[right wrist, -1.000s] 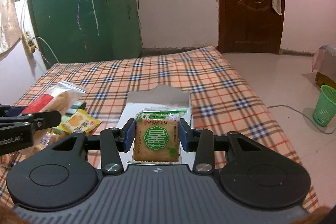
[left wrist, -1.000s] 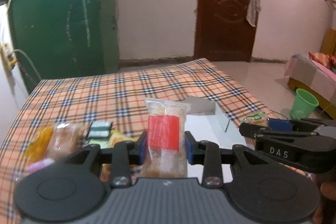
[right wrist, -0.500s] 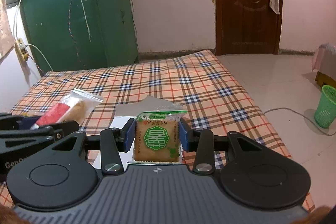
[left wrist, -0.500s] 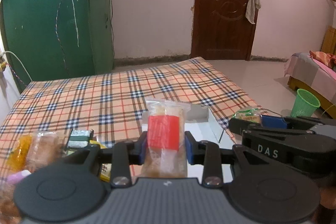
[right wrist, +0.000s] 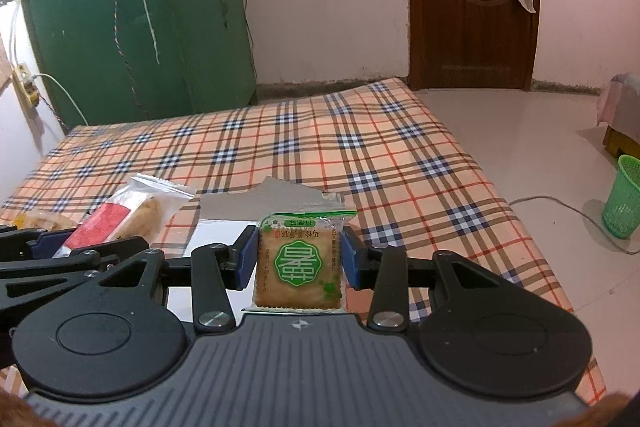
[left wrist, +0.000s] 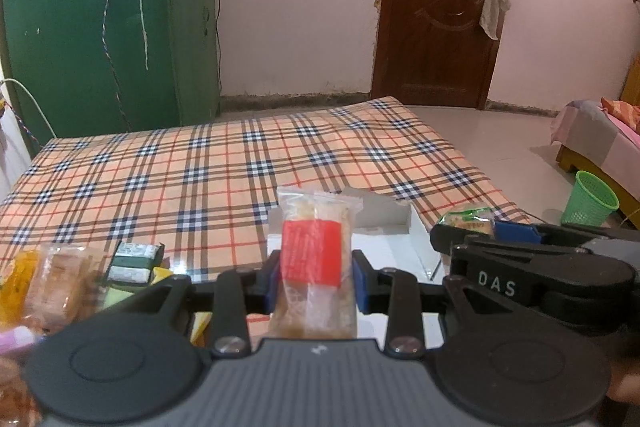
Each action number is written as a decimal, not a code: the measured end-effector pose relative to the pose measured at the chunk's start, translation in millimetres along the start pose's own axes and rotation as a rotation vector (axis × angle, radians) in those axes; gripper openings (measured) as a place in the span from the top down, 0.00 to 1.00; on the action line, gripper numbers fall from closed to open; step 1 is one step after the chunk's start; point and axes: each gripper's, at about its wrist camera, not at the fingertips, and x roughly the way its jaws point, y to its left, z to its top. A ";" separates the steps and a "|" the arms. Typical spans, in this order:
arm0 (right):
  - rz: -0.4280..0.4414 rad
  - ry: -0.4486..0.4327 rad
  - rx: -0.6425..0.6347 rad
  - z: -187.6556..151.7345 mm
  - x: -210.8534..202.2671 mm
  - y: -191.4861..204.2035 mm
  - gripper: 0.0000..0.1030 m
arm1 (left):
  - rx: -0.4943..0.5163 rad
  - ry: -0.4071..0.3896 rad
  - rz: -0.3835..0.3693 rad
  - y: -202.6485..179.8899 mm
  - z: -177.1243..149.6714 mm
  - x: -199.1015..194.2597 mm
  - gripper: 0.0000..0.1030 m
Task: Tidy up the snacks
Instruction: 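Carry both snacks to the white box and open both tools to drop them, then withdraw both tools from the box back toward the snack pile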
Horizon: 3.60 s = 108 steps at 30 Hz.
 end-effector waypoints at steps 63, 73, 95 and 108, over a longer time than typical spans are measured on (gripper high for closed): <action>-0.058 -0.057 0.063 -31.2 -54.5 19.5 0.00 | -0.085 0.031 0.122 48.6 -40.3 -53.4 0.02; -0.048 -0.027 -0.006 -38.7 -66.0 56.6 0.00 | -0.108 0.029 0.165 73.7 -55.1 -77.3 0.02; 0.049 0.008 -0.094 -44.0 -46.9 138.2 0.00 | -0.132 0.007 0.259 127.0 -76.1 -111.4 0.02; 0.104 0.024 -0.140 -58.1 -40.8 165.8 0.00 | -0.153 0.005 0.309 156.3 -95.4 -119.9 0.02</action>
